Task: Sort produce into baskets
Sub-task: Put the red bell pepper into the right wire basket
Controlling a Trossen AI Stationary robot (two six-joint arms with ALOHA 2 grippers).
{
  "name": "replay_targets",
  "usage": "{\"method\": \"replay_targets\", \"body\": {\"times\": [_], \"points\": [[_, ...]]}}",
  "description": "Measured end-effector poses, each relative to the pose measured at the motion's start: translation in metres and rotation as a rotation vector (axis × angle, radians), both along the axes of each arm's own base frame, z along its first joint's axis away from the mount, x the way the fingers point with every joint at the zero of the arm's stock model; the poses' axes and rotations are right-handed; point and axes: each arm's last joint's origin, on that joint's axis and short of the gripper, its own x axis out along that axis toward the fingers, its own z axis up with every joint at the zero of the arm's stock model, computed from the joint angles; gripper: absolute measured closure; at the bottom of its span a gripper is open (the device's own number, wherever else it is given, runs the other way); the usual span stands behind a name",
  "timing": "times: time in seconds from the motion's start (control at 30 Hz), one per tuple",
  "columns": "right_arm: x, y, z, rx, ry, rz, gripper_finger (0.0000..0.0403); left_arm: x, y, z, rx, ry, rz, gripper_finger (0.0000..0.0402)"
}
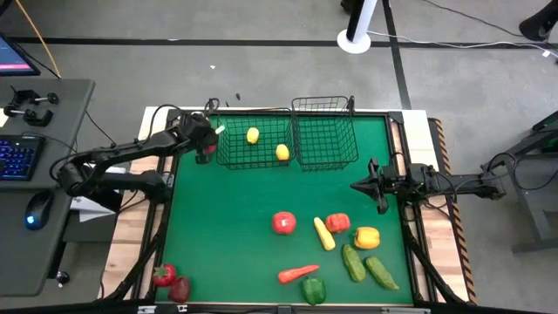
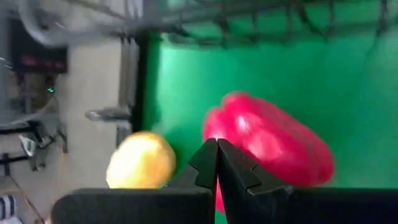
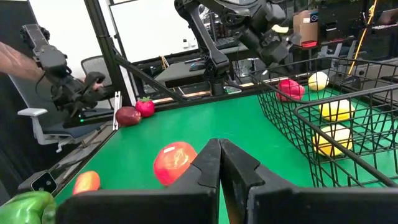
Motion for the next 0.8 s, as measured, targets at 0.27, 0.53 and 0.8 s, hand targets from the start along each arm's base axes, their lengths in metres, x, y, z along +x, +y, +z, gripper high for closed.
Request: {"method": "replay_targets", "body": {"times": [0.27,0.53,0.8], "points": [[0.000,0.000,0.000,0.000,0.000,0.000,0.0402,0.001,0.012,0.006,0.081,-0.063,0.033,0.0401],[0.000,0.000,0.000,0.000,0.000,0.000,0.0402,-0.002,0.017,-0.011,-0.057,-0.035,0.034,0.0401],[0.000,0.000,0.000,0.000,0.000,0.000,0.0402,-0.001,0.008,-0.014,-0.151,-0.034,0.086,0.0401]]}}
